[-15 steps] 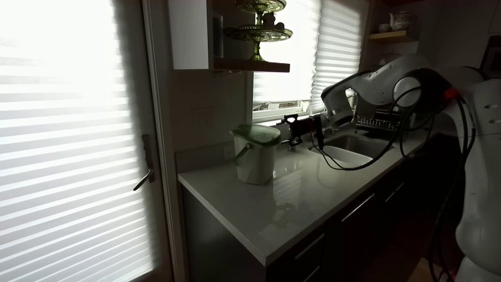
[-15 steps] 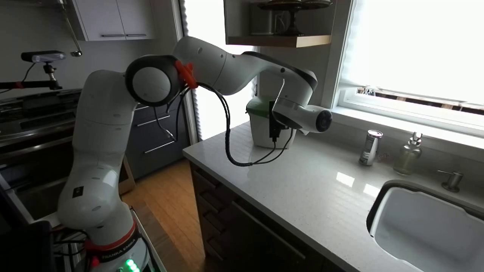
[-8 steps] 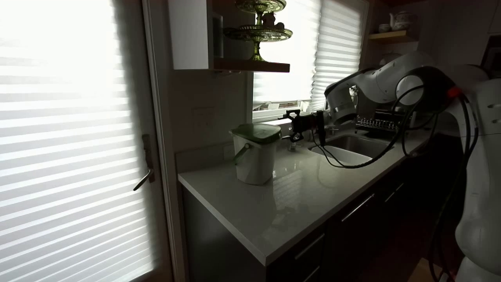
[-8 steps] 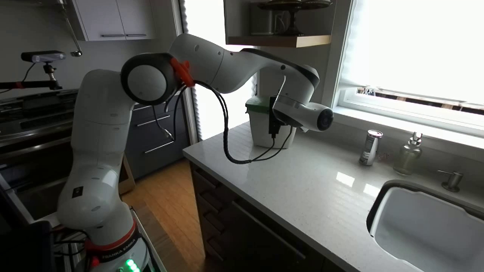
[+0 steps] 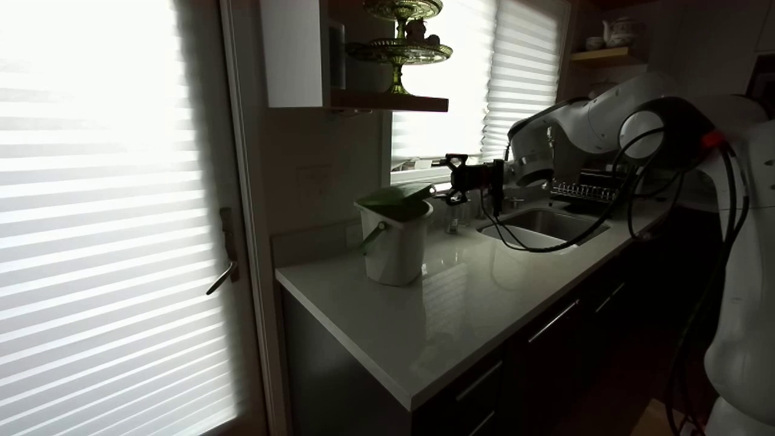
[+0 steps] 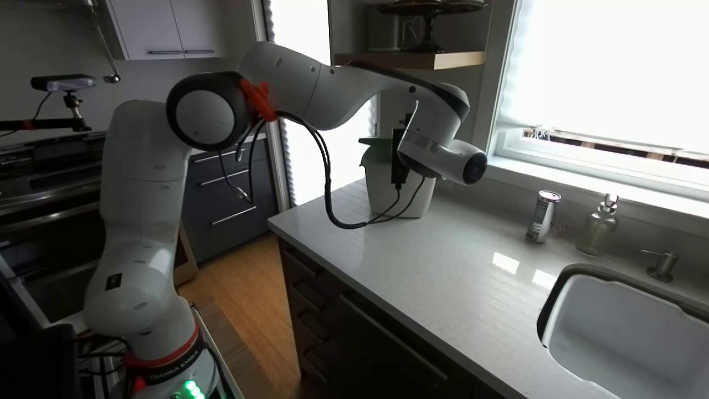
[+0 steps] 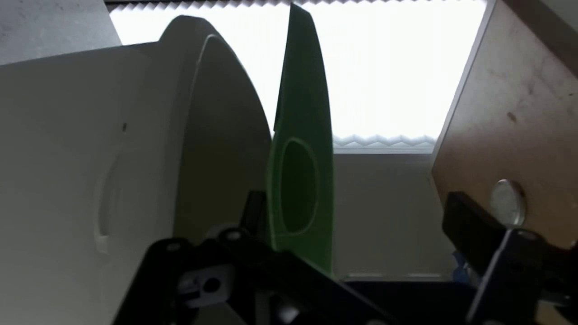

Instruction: Open the lid of the bin

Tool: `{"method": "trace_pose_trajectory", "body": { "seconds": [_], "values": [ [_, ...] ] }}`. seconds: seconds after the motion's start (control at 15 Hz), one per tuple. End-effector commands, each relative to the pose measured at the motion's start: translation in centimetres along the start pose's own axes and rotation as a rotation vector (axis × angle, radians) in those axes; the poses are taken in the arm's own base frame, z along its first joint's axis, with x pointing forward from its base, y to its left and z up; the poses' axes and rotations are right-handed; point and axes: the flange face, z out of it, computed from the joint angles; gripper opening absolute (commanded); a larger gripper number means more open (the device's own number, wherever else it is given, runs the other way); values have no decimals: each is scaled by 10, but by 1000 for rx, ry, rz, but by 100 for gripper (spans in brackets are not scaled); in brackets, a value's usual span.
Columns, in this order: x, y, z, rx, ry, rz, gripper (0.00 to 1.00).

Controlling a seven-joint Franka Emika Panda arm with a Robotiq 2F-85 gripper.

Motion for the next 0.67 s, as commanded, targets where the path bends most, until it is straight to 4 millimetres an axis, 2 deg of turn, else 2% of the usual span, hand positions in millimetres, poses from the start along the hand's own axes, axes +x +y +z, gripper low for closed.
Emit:
{"method": "trace_pose_trajectory", "body": {
  "seconds": [0.0, 0.27, 0.6],
  "values": [
    [-12, -17, -2, 91, -2, -52, 100],
    [-18, -38, 5, 238, -39, -168, 100],
    [-22, -47, 25, 404, -118, -275, 100]
  ]
}}
